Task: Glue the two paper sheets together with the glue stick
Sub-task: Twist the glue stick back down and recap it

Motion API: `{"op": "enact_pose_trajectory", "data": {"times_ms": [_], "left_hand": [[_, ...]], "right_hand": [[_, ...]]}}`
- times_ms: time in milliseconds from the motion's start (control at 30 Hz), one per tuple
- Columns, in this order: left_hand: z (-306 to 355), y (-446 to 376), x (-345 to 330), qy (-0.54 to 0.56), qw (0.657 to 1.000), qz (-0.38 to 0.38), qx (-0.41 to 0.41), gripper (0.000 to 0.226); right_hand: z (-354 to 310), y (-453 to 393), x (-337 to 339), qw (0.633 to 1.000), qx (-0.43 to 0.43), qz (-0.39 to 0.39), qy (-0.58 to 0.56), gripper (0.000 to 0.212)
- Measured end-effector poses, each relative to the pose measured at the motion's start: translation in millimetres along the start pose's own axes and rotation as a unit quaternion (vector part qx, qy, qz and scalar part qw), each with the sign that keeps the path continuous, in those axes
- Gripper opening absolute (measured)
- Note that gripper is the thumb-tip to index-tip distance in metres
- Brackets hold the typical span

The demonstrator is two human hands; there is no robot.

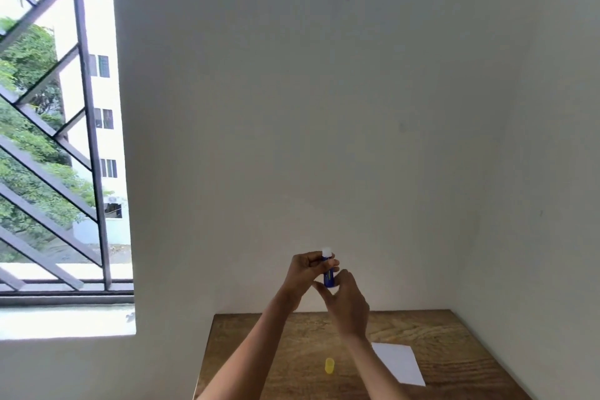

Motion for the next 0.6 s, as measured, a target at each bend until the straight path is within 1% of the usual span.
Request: {"op": "enact_pose_trajectory", "data": {"times_ms": [67,133,167,200,233,267,333,367,400,433,500,533,600], "left_hand": [[0.7,-1.9,1.7,-0.007,1.0,0.001,0.0,0.012],[2.6,-3.5,0.9,-0.007,1.0,-0.005,-0.004,0.013],[2.9,-4.3,0.2,-0.007,1.0,-0.007,-0.006,0.014],[2.8,-4.9,-0.5,-0.007,1.0,-0.008,-0.007,0.014],[2.5,-5.6,-0.9,-0.006,1.0,-0.007,-0.009,0.014],[2.3,-6.0,-1.2,-0.004,1.0,-0.003,-0.012,0.013],[1.9,-7.1,-4.5,0.001,1.0,-0.002,-0.014,0.013],[1.4,-7.7,-7.0,0.001,1.0,-0.008,-0.013,0.013],[1.1,-8.3,-9.5,-0.003,1.0,-0.017,-0.012,0.013],[0.9,-9.1,-10.1,-0.01,1.0,-0.023,-0.01,0.014],[-0.3,-10.6,-6.9,-0.019,0.999,-0.027,-0.008,0.017],[-1.4,-11.4,-4.3,-0.019,0.999,-0.026,-0.009,0.018],[-4.2,-12.5,-0.4,-0.021,0.999,-0.025,-0.009,0.018]], "right_hand": [[2.9,-5.4,-11.4,0.997,0.017,-0.075,-0.023,0.03],[6.9,-9.6,-20.5,0.983,0.006,-0.159,-0.087,0.026],[9.7,-11.2,-21.1,0.98,0.002,-0.177,-0.094,0.027],[11.9,-13.0,-19.0,0.982,0.005,-0.175,-0.068,0.028],[12.7,-15.5,-14.8,0.988,0.013,-0.152,-0.026,0.029],[11.7,-17.8,-8.1,0.994,0.02,-0.109,0.009,0.029],[10.5,-16.3,4.5,1.0,0.01,-0.023,0.008,0.028],[11.6,-14.8,6.6,1.0,-0.001,0.0,-0.016,0.028],[14.0,-14.1,4.9,0.999,-0.013,-0.001,-0.044,0.029],[16.6,-14.5,-0.7,0.997,-0.021,-0.022,-0.075,0.028],[15.5,-16.3,-15.0,0.986,-0.012,-0.108,-0.124,0.022],[10.9,-16.4,-18.8,0.98,0.011,-0.148,-0.135,0.023],[7.3,-19.4,-21.4,0.974,0.048,-0.182,-0.128,0.035]]}}
Point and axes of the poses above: each hand's wrist, its own y-axis away from the middle knuckle, its own x-axis out of the back of the hand, z = x × y, the point moved 9 cm from there along -y, towards the middle knuckle, and after that the axes turned 4 degrees about -y, right-handed, at the moved point
